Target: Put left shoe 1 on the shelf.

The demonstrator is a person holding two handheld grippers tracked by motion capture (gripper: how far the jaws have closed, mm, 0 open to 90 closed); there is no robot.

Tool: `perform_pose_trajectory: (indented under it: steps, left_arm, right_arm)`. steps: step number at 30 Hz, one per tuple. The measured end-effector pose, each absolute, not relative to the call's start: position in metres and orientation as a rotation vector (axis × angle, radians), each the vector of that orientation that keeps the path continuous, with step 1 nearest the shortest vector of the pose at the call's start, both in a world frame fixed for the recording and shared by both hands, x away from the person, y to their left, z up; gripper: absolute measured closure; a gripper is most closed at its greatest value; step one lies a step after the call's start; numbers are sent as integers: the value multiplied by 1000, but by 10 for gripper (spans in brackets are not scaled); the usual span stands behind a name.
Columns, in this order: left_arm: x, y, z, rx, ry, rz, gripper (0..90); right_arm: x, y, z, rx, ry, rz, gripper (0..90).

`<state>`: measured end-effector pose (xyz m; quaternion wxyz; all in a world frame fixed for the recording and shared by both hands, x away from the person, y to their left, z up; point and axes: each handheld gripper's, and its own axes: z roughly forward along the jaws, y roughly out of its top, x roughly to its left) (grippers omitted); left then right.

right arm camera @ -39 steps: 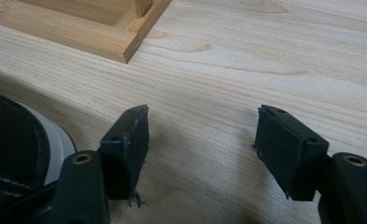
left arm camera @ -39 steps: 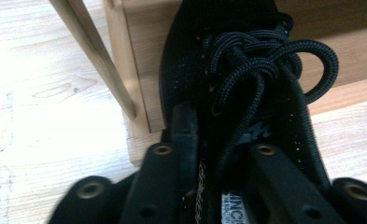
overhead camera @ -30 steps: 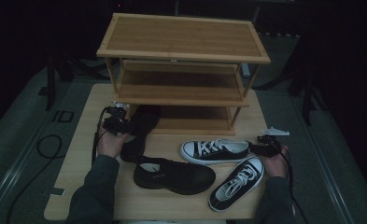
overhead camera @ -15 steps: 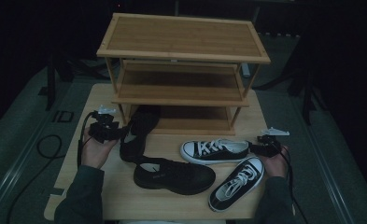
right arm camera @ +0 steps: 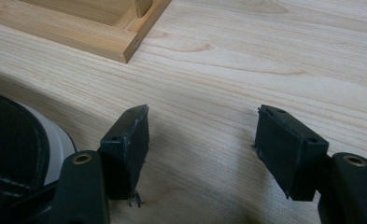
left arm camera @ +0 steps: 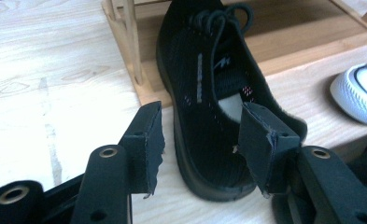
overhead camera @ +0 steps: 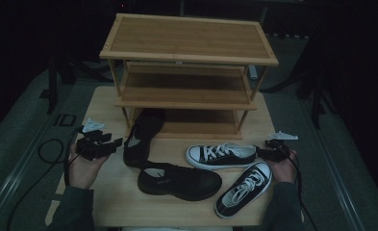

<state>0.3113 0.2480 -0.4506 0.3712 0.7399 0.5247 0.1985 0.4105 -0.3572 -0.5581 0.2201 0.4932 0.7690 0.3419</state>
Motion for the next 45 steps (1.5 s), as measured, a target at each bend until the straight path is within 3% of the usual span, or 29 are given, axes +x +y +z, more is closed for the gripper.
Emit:
perform_pose_trajectory:
  steps: [12,24,29,37,45]
  left_arm:
    - [288,252,-471,1953,1341,449,510]
    - [288,243,-504,2015,1376,360,535]
    - [289,237,-518,2057,1383,339,696]
    - [291,226,-530,2136,1382,317,883]
    - [297,216,-539,2188,1398,305,896]
  right_arm:
    - [410,-357,-558,1364,2127,945,350]
    - [410,-357,-558,1364,2127,945,350]
    - [410,-357,-558,1364,2127,945,350]
    - [410,-357,-558,1364,2127,945,350]
    - [410,-357,-558,1364,2127,945,350]
